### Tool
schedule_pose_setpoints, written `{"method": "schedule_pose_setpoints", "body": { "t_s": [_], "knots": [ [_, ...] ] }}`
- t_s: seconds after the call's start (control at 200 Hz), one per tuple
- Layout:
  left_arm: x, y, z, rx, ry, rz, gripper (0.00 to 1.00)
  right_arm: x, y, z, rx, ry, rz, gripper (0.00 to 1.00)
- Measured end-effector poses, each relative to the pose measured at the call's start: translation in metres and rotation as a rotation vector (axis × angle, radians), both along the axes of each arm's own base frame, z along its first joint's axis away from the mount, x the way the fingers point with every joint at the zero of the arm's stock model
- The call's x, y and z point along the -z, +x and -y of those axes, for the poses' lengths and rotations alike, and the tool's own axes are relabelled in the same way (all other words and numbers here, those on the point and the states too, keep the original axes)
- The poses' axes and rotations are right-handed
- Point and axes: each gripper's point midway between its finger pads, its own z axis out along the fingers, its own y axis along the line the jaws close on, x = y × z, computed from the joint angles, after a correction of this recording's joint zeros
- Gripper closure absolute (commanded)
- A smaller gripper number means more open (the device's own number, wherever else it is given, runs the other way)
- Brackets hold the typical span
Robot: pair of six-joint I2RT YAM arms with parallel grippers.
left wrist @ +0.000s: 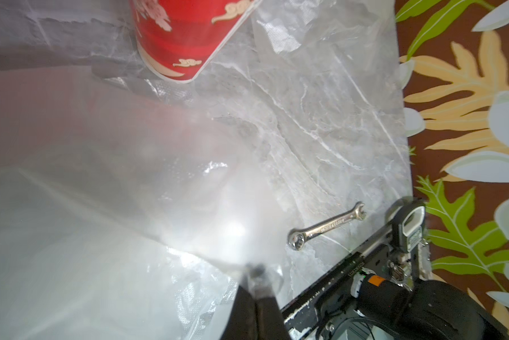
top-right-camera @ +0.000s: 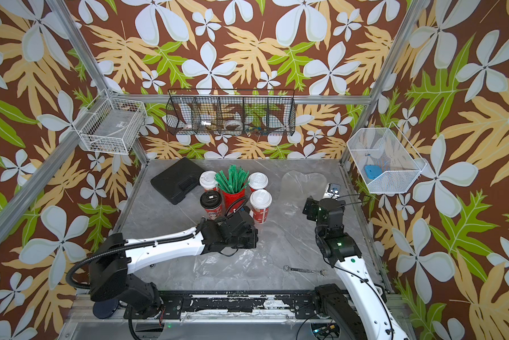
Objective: Pack milk tea into plastic carrier bags
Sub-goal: Adjust the plastic carrier bag at the center of the board, then pick up the milk tea cup at the center of the board.
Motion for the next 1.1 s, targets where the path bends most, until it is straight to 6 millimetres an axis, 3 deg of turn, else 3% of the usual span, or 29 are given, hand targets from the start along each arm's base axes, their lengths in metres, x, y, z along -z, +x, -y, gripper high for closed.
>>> {"method": "schedule_pose_setpoints", "body": {
  "t_s": [0.175,0.285,0.42,0.45,0.556,0.811,1.101],
  "knots": [
    [-0.026,-0.003,-0.013,-0.001,-0.092,0.058,1.0,-0.011,0.009,-0.015,-0.073,0.034,0.006,0.12],
    [-0.038,-0.002,-0.025,-0.018,-0.157,0.087,1.0,-0.017,0.016,-0.026,-0.118,0.048,-0.001,0.07],
    [-0.05,-0.001,-0.043,-0.043,-0.24,0.115,1.0,-0.024,0.025,-0.06,-0.22,0.038,-0.032,0.05],
    [-0.053,-0.001,-0.047,-0.049,-0.257,0.125,1.0,-0.025,0.027,-0.07,-0.25,0.03,-0.043,0.0],
    [-0.062,-0.001,-0.058,-0.06,-0.309,0.148,1.0,-0.028,0.037,-0.103,-0.339,-0.014,-0.095,0.0],
    [-0.081,0.003,-0.077,-0.095,-0.401,0.214,1.0,-0.012,0.054,-0.163,-0.486,-0.135,-0.272,0.0],
    [-0.087,0.001,-0.087,-0.107,-0.444,0.245,1.0,0.011,0.053,-0.207,-0.625,-0.156,-0.401,0.0]
  ]
}}
